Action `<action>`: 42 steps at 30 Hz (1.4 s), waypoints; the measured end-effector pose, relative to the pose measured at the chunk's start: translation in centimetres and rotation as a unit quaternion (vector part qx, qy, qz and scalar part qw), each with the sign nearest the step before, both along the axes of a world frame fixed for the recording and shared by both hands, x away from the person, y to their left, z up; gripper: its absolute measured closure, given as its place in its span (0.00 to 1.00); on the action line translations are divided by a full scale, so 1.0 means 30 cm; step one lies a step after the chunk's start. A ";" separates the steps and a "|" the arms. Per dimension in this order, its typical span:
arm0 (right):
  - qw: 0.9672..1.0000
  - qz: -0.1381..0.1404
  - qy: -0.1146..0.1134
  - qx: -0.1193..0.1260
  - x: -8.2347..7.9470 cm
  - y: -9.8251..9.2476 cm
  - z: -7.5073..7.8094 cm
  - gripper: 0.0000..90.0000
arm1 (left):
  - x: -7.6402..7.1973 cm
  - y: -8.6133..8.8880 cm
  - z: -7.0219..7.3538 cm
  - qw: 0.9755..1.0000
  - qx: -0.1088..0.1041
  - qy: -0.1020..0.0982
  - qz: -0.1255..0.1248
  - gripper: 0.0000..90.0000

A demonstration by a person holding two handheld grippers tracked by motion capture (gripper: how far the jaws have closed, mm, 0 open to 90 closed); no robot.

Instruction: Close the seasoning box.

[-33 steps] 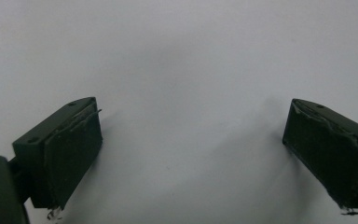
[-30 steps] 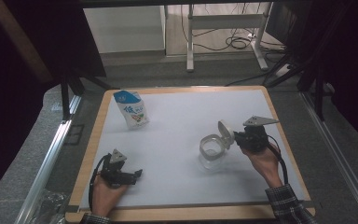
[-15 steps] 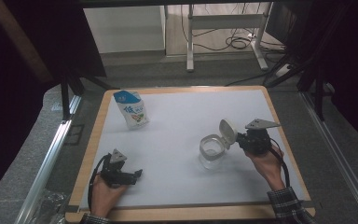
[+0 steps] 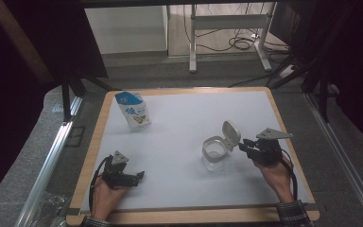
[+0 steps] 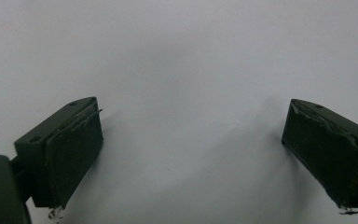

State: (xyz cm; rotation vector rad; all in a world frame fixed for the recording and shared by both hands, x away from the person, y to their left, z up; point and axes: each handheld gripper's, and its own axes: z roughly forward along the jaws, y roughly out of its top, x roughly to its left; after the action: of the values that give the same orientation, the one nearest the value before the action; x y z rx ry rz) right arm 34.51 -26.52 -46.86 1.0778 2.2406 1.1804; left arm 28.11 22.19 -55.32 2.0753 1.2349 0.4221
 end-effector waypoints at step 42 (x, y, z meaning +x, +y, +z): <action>0.999 -0.016 0.014 -0.034 -0.112 -0.009 -0.151 0.44 | 0.252 0.119 0.167 0.999 -0.007 -0.035 -0.011 0.26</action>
State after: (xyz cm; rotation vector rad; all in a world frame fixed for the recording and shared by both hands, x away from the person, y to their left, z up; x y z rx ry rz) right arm 31.14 -26.78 -51.37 1.1062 2.2582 1.0751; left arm 35.68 25.75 -50.31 2.0428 1.1689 0.4697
